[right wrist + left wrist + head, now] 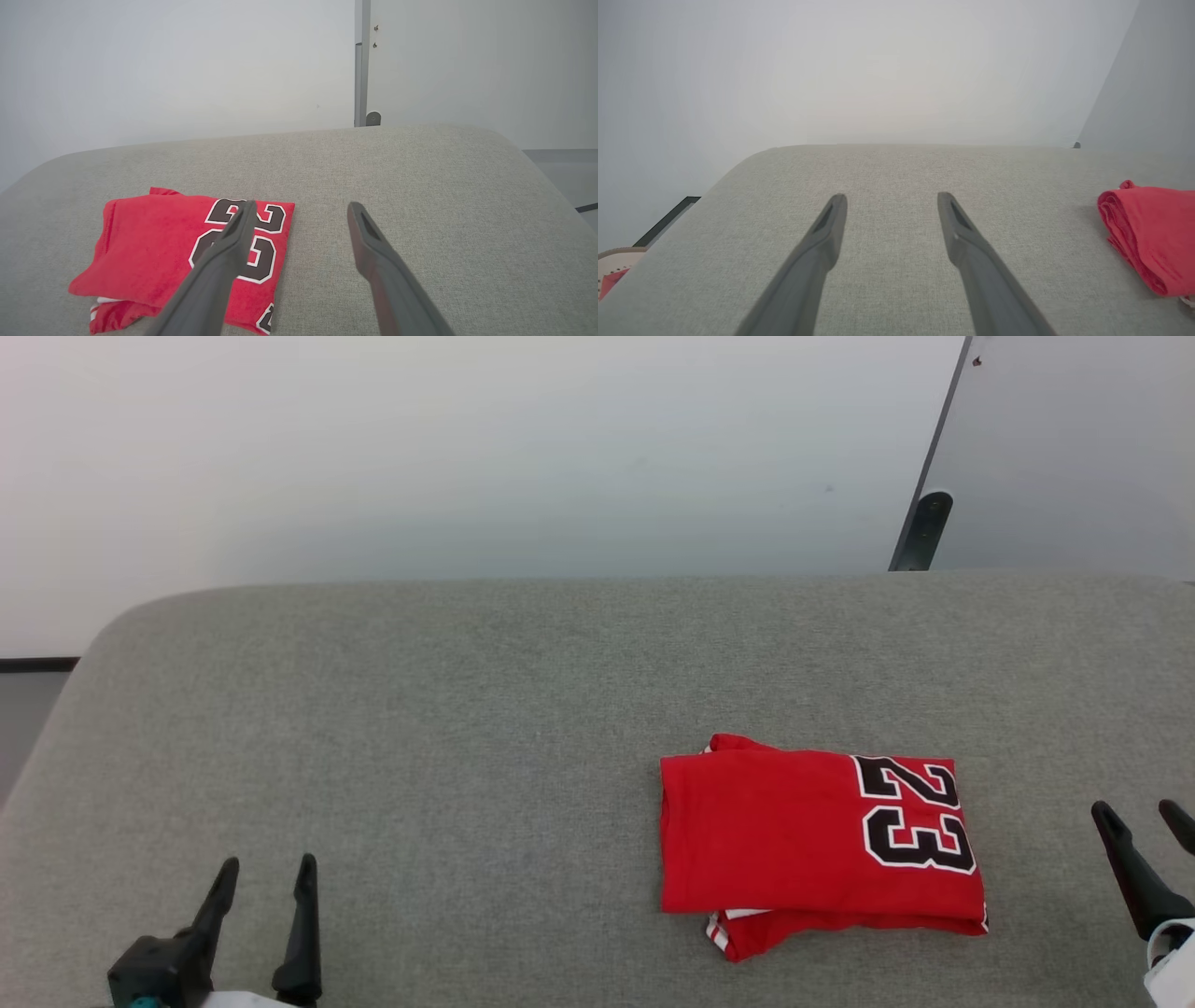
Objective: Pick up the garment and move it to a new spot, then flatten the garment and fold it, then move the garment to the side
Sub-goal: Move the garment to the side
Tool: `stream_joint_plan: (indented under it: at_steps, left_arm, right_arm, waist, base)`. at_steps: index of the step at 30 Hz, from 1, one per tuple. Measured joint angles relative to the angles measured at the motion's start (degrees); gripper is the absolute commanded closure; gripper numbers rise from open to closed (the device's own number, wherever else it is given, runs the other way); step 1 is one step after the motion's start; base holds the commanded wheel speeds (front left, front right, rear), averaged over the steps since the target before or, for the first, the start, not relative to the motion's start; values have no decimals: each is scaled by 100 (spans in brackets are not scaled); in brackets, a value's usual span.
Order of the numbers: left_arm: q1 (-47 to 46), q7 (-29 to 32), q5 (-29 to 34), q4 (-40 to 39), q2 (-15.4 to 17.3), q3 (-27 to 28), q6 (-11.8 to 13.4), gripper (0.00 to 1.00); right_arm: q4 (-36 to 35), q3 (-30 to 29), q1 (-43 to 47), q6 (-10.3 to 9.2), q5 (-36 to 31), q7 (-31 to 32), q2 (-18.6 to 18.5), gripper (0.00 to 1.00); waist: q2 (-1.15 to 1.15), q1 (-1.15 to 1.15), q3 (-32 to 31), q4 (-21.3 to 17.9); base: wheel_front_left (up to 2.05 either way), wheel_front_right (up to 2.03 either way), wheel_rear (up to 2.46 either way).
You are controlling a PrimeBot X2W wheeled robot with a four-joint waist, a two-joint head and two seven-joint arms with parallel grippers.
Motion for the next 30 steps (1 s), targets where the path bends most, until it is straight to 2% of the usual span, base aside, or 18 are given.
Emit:
stream_joint_plan:
  at_steps: [22, 27, 30]
  left_arm:
    - [23, 180, -2, -283, -37, -191, 116, 0]
    - [-83, 177, -3, -210, -178, -345, 78, 0]
    - [-225, 141, -14, -133, -269, -399, 64, 0]
  right_arm:
    - [-188, -159, 65, 0, -89, 368, 170, 0]
    - [-142, -34, -112, 0, -96, 803, 73, 0]
    - [12, 268, -438, 0, 5, 1548, -51, 0]
  waist:
    - [0, 0, 43, 59]
    - [0, 0, 120, 161]
    - [0, 0, 225, 215]
  base:
    - [0, 0, 0]
    - [0, 0, 0]
    - [0, 0, 0]
